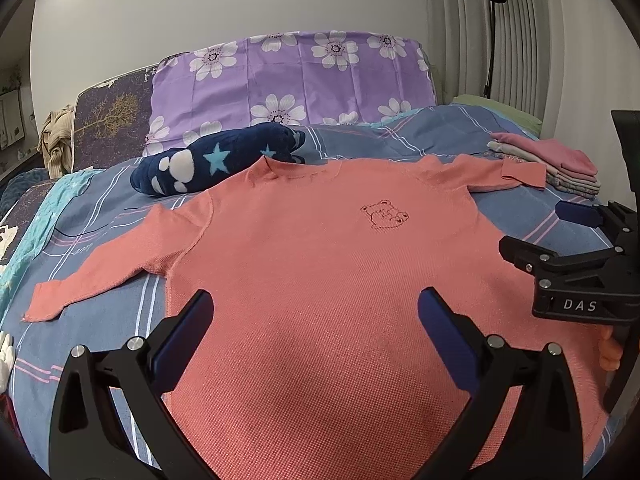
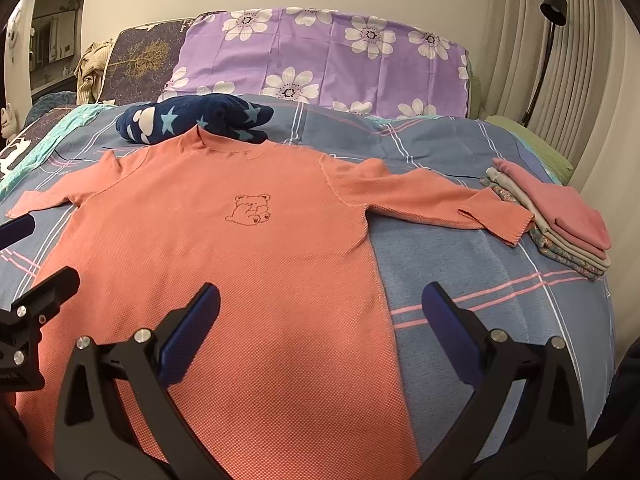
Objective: Fold small clothes
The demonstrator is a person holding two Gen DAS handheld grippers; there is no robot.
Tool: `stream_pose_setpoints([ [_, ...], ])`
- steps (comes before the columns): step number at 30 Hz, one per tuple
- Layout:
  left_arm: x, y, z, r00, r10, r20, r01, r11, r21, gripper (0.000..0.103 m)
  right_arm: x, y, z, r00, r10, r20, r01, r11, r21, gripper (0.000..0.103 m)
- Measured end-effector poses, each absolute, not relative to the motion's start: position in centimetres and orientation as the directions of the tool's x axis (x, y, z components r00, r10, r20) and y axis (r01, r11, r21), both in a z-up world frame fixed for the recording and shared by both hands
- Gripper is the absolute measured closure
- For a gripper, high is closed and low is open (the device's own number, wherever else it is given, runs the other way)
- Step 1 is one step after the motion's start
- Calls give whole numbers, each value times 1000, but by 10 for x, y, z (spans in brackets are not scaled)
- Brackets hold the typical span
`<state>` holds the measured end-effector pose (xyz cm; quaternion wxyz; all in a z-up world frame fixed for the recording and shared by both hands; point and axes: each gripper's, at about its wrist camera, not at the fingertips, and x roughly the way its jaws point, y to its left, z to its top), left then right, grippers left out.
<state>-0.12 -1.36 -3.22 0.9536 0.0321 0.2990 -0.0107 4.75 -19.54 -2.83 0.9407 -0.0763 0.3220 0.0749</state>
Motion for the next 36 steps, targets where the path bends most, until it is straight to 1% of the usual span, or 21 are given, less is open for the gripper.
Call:
stream_pose_setpoints([
  [6,1,-10,-34,811,7,-584,29,998,53,1,49,-191,-31,776,91,-624,-194,976,-99,2],
  [13,1,-3,-27,803,-7,-596,21,1000,16,1,53,-187,-26,781,109,-615,-219,970,-105,2],
  [16,1,7,-24,798,-18,-602,11,1000,-15,1,55,-186,-21,796,98,-597,-217,967,-130,2],
  [21,5,32,-21,780,3,-626,-14,1000,-13,1,62,-187,-14,801,96,-591,-221,965,-143,2],
  [22,7,40,-21,775,-6,-632,-17,999,-29,1,63,-187,-13,803,93,-589,-222,963,-150,2],
  [24,11,73,-21,764,-20,-645,-65,992,-108,1,64,-187,-12,809,83,-581,-223,959,-173,2],
  [25,12,93,-22,762,-29,-647,-95,983,-156,1,65,-187,-11,812,77,-579,-224,957,-186,2],
  [26,13,121,-24,765,-51,-643,-132,963,-234,2,65,-187,-12,813,72,-578,-224,955,-197,2],
  [28,11,173,-30,777,-78,-625,-201,910,-364,10,66,-188,-14,814,59,-578,-219,952,-211,2],
  [30,6,237,-42,801,-86,-593,-273,829,-489,27,70,-190,-18,809,41,-586,-208,953,-220,2],
  [31,4,256,-47,800,-76,-595,-307,800,-516,32,72,-191,-20,804,35,-593,-202,955,-219,2],
  [33,-3,310,-67,782,-29,-622,-424,707,-566,48,78,-193,-25,789,27,-613,-194,959,-207,2],
  [34,-5,330,-76,767,-10,-641,-470,671,-573,51,80,-193,-26,785,26,-619,-193,960,-204,2],
  [36,-7,353,-87,742,14,-670,-530,624,-574,52,85,-192,-29,775,21,-632,-188,962,-199,2],
])
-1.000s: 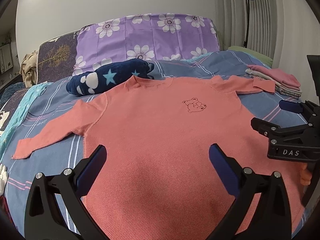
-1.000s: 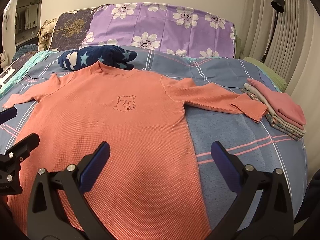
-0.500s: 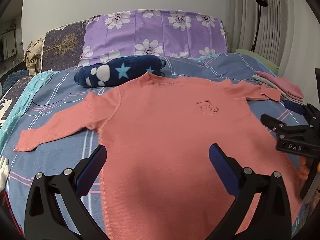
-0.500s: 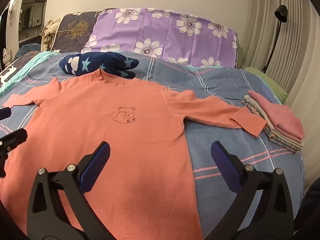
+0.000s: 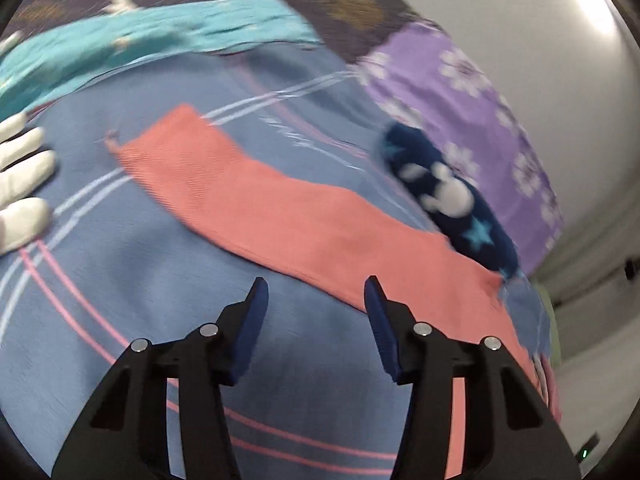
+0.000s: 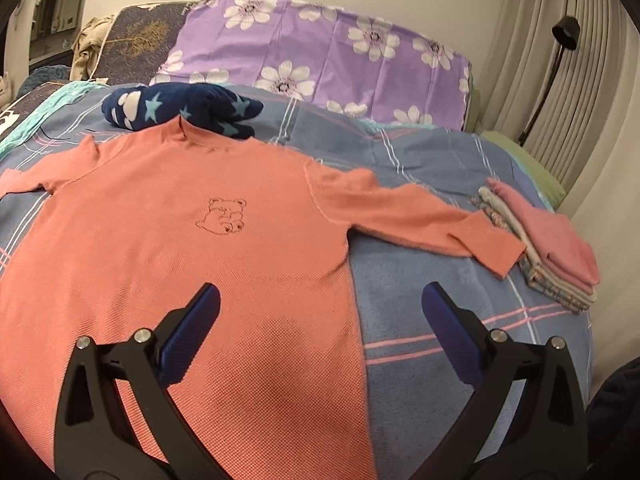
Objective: Fold small clothes
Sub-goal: 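Grasp the sleeve cuff nearest the left tool and fold it across the shirt body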
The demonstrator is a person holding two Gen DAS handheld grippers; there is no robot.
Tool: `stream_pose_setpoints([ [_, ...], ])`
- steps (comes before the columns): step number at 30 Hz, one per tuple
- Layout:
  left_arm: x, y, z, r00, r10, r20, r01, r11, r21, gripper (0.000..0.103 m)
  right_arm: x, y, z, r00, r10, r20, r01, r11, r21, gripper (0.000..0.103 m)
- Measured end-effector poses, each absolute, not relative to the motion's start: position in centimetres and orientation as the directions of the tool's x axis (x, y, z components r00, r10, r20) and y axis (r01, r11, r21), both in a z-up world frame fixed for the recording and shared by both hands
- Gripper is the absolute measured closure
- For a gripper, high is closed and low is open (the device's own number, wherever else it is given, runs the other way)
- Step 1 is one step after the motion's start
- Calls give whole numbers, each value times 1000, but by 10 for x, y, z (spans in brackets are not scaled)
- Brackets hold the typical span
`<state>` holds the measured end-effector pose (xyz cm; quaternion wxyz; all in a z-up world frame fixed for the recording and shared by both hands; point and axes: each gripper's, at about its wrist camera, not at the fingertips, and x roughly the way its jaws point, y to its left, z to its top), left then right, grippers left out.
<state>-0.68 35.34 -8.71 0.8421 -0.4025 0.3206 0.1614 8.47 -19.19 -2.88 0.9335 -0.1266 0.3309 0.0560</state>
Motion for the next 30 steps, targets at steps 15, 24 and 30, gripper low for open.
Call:
stream_pose_setpoints([
  [15,-1,441,-120,736,117,-667,-658,352,-665,101,95,-171,-36,768,12,-640,-209,950,-232,2],
  [24,65,313,8,846,114,-521,-398,785,-475,101,105,-180,-35,751,41,-660,-212,960,-181,2],
  [30,128,151,41,858,-127,-498,-45,947,-319,101,105,-191,-33,743,64,-667,-213,966,-144,2],
])
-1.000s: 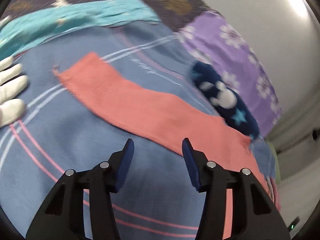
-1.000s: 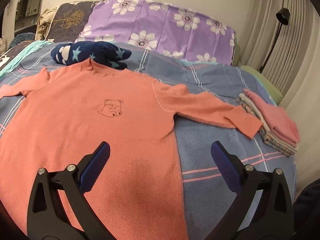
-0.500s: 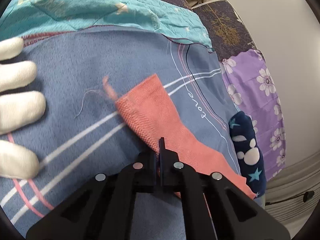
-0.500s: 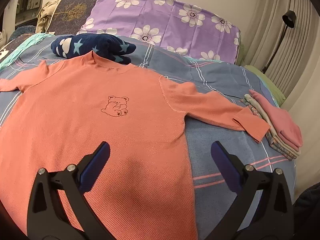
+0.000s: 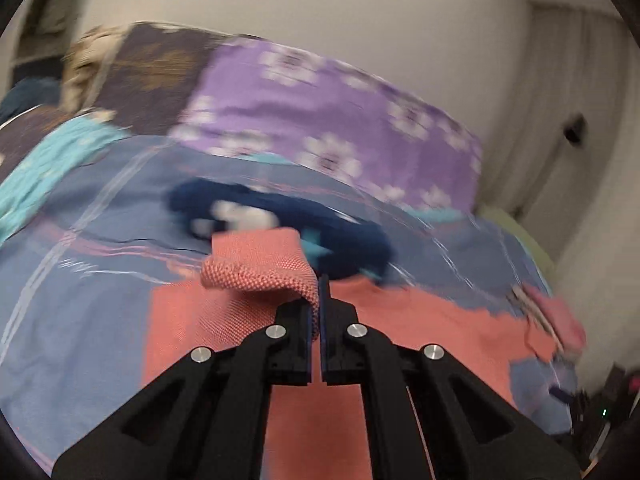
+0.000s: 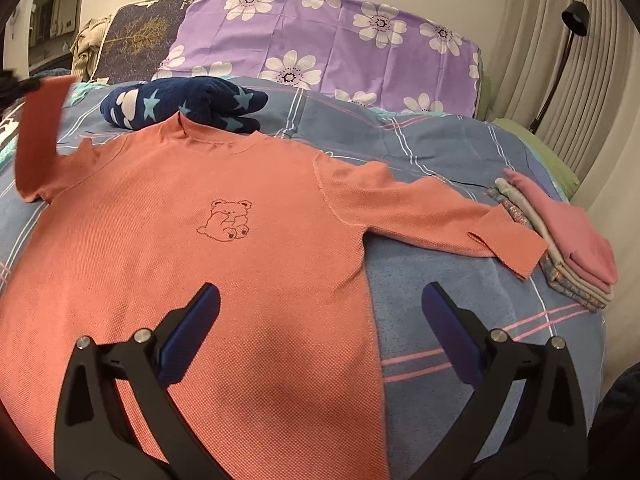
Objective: Fold small clothes
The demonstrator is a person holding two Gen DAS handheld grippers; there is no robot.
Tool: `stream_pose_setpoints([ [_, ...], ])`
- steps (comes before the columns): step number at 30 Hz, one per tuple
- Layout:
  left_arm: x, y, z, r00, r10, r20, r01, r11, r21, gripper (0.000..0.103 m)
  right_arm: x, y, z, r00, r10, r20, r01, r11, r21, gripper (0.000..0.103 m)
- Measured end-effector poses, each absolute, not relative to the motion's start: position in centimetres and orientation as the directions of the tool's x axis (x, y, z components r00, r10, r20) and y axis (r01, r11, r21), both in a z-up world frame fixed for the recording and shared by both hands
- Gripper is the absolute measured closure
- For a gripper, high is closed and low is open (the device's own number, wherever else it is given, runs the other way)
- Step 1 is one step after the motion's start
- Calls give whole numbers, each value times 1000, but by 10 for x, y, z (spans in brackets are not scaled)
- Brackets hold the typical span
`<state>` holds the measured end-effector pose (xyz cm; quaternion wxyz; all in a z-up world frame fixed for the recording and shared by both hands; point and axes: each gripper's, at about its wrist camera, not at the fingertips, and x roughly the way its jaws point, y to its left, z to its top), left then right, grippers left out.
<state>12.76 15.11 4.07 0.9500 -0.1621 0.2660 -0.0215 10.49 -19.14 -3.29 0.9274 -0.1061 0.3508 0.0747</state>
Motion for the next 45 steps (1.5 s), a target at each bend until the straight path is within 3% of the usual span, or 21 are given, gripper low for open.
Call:
stream_pose_setpoints([
  [6,169,31,-21,733,-270,-624,174,962,-211,99,114,-214,-29,733,73,-677,-184,978,-94,2],
  [7,173,17,-35,696,-289,-658,203,957,-205,94,117,-218,-29,726,86,-683,-183,980,-72,2],
  [9,166,9,-49,668,-298,-681,224,954,-199,68,123,-222,-29,707,117,-697,-196,980,-35,18],
  [10,163,10,-51,668,-298,-682,227,954,-195,61,127,-221,-30,694,132,-707,-208,978,-22,23],
  [11,159,14,-51,672,-291,-680,227,956,-185,54,130,-220,-31,685,144,-714,-219,976,-13,37],
  [12,154,18,-49,678,-284,-678,227,958,-174,51,136,-218,-32,664,173,-727,-241,970,10,54],
  [14,141,25,-42,696,-262,-669,223,964,-146,46,147,-211,-33,617,230,-753,-280,958,63,70],
  [17,126,39,-33,717,-218,-662,203,974,-101,38,165,-190,-30,561,299,-772,-345,932,111,72],
  [20,112,53,-35,724,-166,-669,173,983,-58,38,175,-156,-23,563,303,-769,-419,907,50,72],
  [26,97,93,-50,707,-19,-707,28,1000,1,38,182,-70,-23,490,356,-796,-619,785,-30,61],
  [30,89,116,-57,692,40,-721,-68,998,-10,38,171,-16,-35,489,334,-805,-696,707,-129,44],
  [32,88,123,-60,685,80,-724,-106,994,10,38,168,4,-45,520,295,-802,-701,684,-204,45],
  [34,90,131,-63,672,118,-731,-144,989,28,38,172,15,-55,574,221,-788,-662,692,-288,54],
  [36,93,136,-66,662,139,-737,-170,985,33,38,183,8,-56,589,176,-788,-615,730,-297,93],
  [41,96,155,-73,644,120,-756,-212,977,-25,38,217,-83,-38,498,262,-827,-430,903,27,93],
  [45,98,155,-77,637,127,-760,-223,975,-24,29,229,-159,-53,372,411,-833,-299,902,311,90],
])
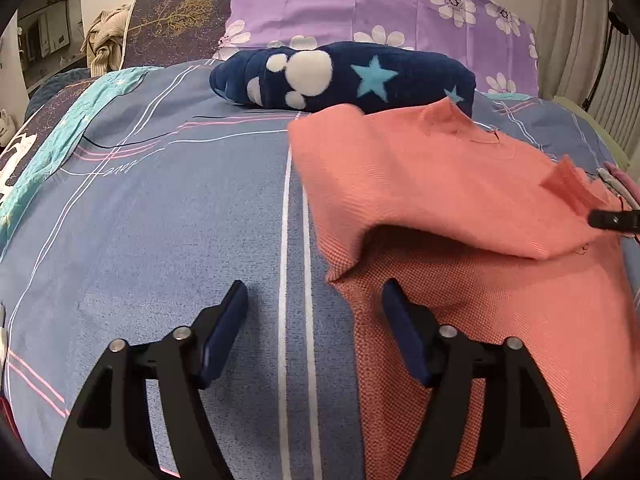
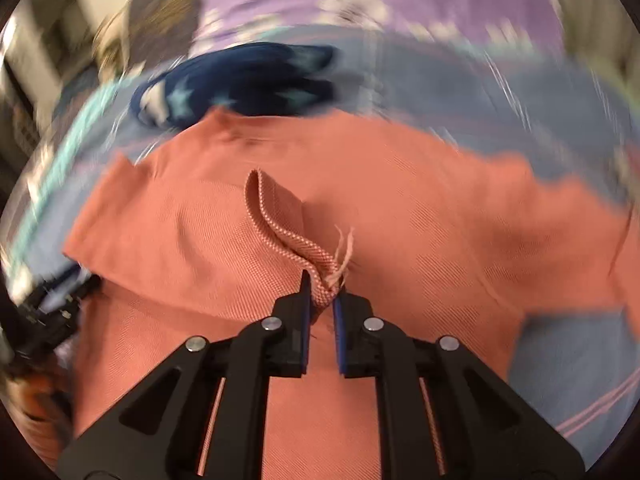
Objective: Fold small clothes
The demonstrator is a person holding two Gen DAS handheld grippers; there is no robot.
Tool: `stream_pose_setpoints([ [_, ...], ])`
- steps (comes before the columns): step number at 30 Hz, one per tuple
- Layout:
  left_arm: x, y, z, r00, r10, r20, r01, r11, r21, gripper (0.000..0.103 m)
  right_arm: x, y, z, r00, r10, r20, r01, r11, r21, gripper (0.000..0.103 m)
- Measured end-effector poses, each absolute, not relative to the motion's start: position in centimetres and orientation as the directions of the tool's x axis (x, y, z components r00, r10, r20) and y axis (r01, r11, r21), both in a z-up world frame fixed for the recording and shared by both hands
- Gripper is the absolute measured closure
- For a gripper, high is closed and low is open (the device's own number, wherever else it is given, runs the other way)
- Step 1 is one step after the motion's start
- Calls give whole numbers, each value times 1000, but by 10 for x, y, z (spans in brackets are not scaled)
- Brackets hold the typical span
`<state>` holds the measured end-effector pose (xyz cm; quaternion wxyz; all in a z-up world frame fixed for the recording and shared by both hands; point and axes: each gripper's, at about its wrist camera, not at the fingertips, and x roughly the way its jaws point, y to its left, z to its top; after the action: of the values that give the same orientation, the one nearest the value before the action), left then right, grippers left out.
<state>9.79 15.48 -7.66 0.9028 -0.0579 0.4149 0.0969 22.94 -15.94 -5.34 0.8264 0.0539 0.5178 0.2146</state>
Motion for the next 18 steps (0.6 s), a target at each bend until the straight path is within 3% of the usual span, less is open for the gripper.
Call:
stream_pose_setpoints([
  [4,99,149,-78,631,146,-762,-216,976,8,28,237,-184,-68,330,478,-814,-252,876,412,73],
  [5,100,148,-78,630,149,-762,-216,976,12,28,239,-183,-69,330,492,-806,-262,867,423,58],
  [6,100,148,-78,630,150,-762,-217,976,13,27,240,-180,-69,333,504,-797,-272,861,430,49],
  [10,104,151,-79,623,152,-767,-230,973,6,25,251,-157,-72,327,480,-814,-298,870,393,45],
  [11,107,152,-79,620,157,-768,-236,972,8,25,255,-152,-74,328,470,-820,-296,875,383,49],
  [13,113,154,-78,616,177,-768,-252,967,21,25,258,-140,-73,348,431,-832,-306,892,334,91],
  [14,115,155,-77,614,189,-766,-261,965,29,25,258,-137,-67,360,426,-830,-317,892,321,99],
  [18,115,158,-78,612,206,-764,-279,960,36,24,253,-144,-19,524,394,-755,-338,910,241,99],
])
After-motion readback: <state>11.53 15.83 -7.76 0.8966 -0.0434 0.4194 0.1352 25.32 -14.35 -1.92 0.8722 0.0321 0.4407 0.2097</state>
